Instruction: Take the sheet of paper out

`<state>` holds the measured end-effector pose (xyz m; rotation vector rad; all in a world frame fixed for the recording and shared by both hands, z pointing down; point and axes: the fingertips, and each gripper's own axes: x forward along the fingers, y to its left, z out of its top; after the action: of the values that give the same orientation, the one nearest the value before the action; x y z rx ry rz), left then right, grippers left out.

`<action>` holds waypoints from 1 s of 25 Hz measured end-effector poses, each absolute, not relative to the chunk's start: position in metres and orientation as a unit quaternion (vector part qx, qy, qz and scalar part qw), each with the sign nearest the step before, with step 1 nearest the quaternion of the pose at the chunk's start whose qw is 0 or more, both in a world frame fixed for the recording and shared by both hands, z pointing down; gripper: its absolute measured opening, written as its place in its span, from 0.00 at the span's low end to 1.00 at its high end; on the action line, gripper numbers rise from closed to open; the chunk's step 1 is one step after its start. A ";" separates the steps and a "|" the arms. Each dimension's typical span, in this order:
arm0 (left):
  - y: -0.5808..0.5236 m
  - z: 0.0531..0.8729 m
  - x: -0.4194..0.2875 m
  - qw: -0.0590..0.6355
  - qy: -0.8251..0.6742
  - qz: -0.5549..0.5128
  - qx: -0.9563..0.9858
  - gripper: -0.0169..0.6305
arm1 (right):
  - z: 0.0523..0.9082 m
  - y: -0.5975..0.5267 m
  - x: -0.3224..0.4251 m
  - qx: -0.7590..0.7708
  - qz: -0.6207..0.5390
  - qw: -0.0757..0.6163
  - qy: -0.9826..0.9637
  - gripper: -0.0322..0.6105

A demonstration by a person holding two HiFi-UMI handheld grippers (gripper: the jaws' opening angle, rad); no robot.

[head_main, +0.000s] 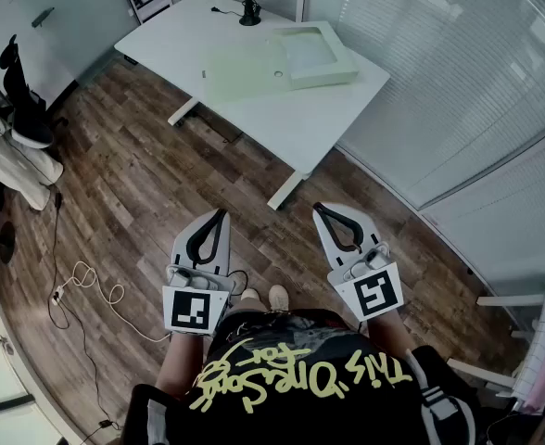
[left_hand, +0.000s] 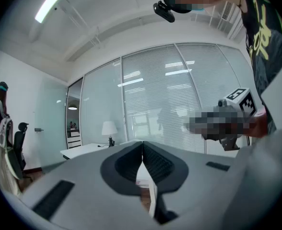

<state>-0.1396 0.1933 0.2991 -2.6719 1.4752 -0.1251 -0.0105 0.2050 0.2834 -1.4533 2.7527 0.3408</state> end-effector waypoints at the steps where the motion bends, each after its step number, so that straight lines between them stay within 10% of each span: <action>1: 0.194 0.298 -0.140 0.045 0.483 -0.040 -0.873 0.04 | 0.283 0.205 -0.011 -0.464 0.108 0.006 0.879 0.06; 25: 0.196 0.295 -0.143 0.038 0.507 -0.047 -0.860 0.04 | 0.290 0.204 0.010 -0.484 0.100 -0.001 0.870 0.06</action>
<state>-0.1426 0.1959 0.2950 -2.6377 1.5573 -0.1438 0.0095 0.2040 0.2904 -1.5200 2.7335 0.3142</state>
